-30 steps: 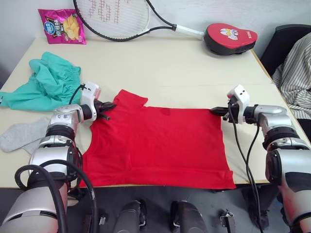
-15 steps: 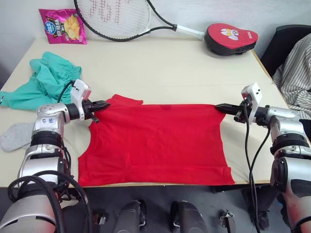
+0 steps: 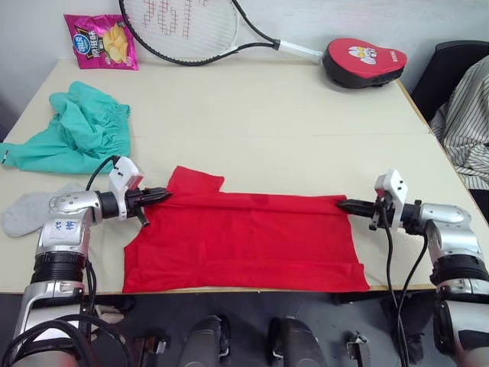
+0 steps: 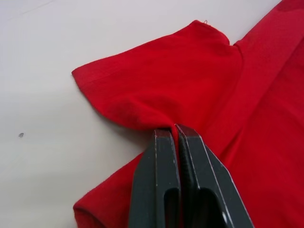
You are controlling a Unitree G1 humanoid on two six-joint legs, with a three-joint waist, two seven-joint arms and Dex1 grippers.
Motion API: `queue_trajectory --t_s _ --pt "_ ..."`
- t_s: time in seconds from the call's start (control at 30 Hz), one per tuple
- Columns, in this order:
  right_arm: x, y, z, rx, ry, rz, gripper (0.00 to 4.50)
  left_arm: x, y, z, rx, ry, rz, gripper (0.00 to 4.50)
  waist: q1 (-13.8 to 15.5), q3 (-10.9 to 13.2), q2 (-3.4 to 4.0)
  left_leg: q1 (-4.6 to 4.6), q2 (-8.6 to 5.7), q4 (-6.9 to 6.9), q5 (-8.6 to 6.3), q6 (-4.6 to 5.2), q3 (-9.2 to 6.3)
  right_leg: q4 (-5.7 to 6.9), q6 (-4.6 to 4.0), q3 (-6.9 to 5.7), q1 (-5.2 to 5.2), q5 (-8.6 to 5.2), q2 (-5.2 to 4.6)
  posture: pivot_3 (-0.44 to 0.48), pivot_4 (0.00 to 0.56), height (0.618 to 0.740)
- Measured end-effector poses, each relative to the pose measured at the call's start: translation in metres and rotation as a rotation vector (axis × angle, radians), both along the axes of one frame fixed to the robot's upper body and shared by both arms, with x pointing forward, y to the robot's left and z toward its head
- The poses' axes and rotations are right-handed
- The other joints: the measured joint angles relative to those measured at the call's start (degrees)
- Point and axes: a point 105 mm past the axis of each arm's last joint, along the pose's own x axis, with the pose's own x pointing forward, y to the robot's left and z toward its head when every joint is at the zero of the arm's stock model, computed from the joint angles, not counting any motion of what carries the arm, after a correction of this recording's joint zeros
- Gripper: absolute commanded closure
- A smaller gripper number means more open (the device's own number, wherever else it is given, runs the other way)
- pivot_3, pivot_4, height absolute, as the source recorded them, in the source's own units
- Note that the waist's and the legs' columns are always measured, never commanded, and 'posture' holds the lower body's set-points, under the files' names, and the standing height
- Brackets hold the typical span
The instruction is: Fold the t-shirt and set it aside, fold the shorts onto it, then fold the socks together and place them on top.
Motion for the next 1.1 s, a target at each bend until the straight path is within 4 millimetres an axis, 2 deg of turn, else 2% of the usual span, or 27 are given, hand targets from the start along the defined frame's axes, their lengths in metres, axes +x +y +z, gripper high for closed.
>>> queue_trajectory --t_s 0.03,0.13,0.23,0.43,0.5,0.57,0.7,0.8,1.1 --pt "0.0 0.0 0.0 -0.002 -0.001 -0.006 4.5 -0.001 0.002 0.002 0.001 0.004 0.006 3.77 0.0 0.0 0.0 0.02 0.0 0.0 0.0 0.0 -0.01 0.0 0.0 -0.01 0.02 0.0 0.0 0.0 0.15 0.74" --pt "-0.002 -0.001 0.0 0.004 0.01 -0.02 3.91 -0.002 0.007 0.004 -0.012 0.031 0.023 2.87 0.1 0.0 0.0 0.01 0.0 0.0 0.0 0.0 -0.02 0.0 0.0 -0.02 0.02 0.0 0.0 0.0 0.15 0.74" --pt "-0.008 -0.008 0.004 -0.025 0.024 -0.02 2.95 -0.002 0.008 0.013 -0.062 0.073 0.012 1.98 0.3 0.0 -0.01 -0.02 -0.04 0.02 -0.01 0.02 -0.04 -0.02 0.0 -0.04 0.02 0.0 -0.04 0.0 0.15 0.74" --pt "-0.01 -0.023 0.019 -0.084 -0.003 -0.039 0.88 0.018 0.013 0.057 -0.088 0.042 0.048 0.12 0.2 0.0 -0.01 0.01 -0.05 -0.01 0.0 0.03 -0.02 -0.01 0.0 -0.07 0.04 0.0 -0.01 0.0 0.15 0.74" --pt "-0.009 -0.022 0.022 -0.085 -0.009 -0.031 0.19 0.025 0.013 0.059 -0.097 0.056 0.068 0.0 0.1 0.0 0.0 0.01 -0.05 0.0 0.0 0.04 -0.01 0.0 0.0 -0.07 0.03 0.0 0.01 0.0 0.15 0.74" --pt "-0.008 -0.02 0.022 -0.088 -0.007 -0.02 0.19 0.032 0.011 0.055 -0.101 0.081 0.083 0.0 0.1 0.0 -0.01 0.01 -0.04 0.0 0.0 0.04 -0.01 -0.01 0.0 -0.07 0.03 0.0 0.07 0.0 0.15 0.74" --pt "-0.005 -0.015 0.023 -0.107 -0.002 0.003 0.19 0.048 0.0 0.033 -0.061 0.155 0.113 0.0 0.1 0.0 -0.01 0.0 -0.02 0.04 0.01 0.05 0.02 0.0 0.0 -0.03 0.02 0.0 0.39 0.0 0.15 0.74" --pt "-0.005 -0.012 0.017 -0.117 0.021 0.016 0.19 0.06 -0.008 0.021 -0.039 0.171 0.156 0.0 0.2 0.0 -0.05 -0.04 -0.03 0.07 0.0 0.06 0.02 -0.02 0.0 -0.03 0.02 0.0 0.37 0.0 0.15 0.74" --pt "-0.003 -0.012 0.017 -0.121 0.018 0.017 0.19 0.071 -0.023 0.015 0.007 0.178 0.154 0.0 0.3 0.0 -0.05 -0.03 -0.03 0.12 -0.01 0.08 0.01 0.02 0.0 -0.04 0.02 0.0 0.35 0.0 0.15 0.74"
